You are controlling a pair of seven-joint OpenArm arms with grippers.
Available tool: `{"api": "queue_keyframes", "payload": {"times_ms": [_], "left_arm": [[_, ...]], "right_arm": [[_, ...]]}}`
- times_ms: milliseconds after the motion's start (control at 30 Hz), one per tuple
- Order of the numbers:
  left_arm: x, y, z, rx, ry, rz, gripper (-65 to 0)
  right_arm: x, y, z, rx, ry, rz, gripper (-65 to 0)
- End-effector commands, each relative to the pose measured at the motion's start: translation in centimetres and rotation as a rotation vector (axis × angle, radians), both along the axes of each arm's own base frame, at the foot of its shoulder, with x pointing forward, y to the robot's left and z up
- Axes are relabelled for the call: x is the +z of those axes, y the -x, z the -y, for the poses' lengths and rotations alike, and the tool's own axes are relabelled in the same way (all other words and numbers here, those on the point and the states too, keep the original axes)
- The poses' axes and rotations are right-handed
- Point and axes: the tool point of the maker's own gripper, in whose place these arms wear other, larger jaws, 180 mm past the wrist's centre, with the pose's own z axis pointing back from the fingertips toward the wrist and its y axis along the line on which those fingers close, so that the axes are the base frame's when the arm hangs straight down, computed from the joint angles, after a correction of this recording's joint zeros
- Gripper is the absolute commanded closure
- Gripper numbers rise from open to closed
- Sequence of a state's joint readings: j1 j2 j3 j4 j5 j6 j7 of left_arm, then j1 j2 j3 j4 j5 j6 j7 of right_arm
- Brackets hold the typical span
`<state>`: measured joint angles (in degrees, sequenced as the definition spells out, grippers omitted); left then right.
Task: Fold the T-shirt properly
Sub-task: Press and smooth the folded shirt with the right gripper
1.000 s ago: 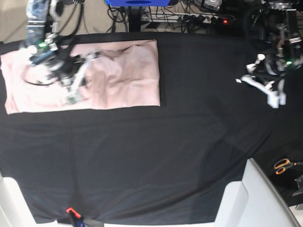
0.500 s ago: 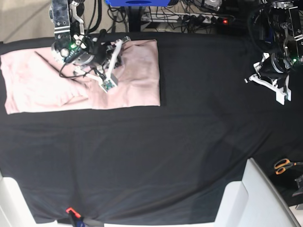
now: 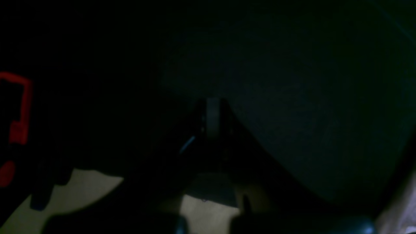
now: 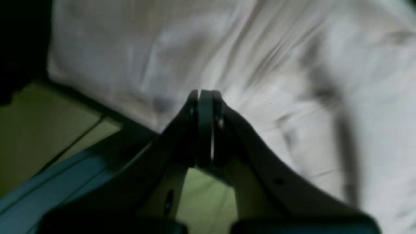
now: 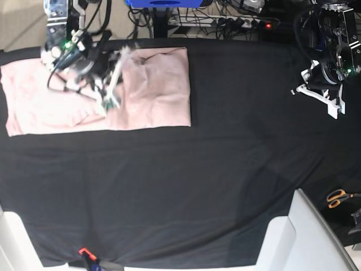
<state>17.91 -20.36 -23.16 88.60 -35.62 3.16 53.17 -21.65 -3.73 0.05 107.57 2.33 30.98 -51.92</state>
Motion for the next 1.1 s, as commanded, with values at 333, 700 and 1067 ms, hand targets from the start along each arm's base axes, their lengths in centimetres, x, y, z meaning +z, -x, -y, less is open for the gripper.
{"api": "queue_keyframes", "payload": {"times_ms": [333,700,1067], "left_arm": [[0.7,-0.4,-0.7,-0.005,-0.023,0.022,0.0],[0.8,-0.3,-0.8,-0.002,-0.024,0.021,0.0],[0.8,-0.4,-0.7,-0.005,-0.023,0.023,0.0]], "right_arm": [[-1.4,-7.6,-0.6,0.012,-0.012,0.005,-0.2],[-6.5,-8.8,2.4,-0.002,-0.022,-0.038,-0.2],[-1.8,-3.3,1.6,0.032,-0.01,0.077,-0.2]]}}
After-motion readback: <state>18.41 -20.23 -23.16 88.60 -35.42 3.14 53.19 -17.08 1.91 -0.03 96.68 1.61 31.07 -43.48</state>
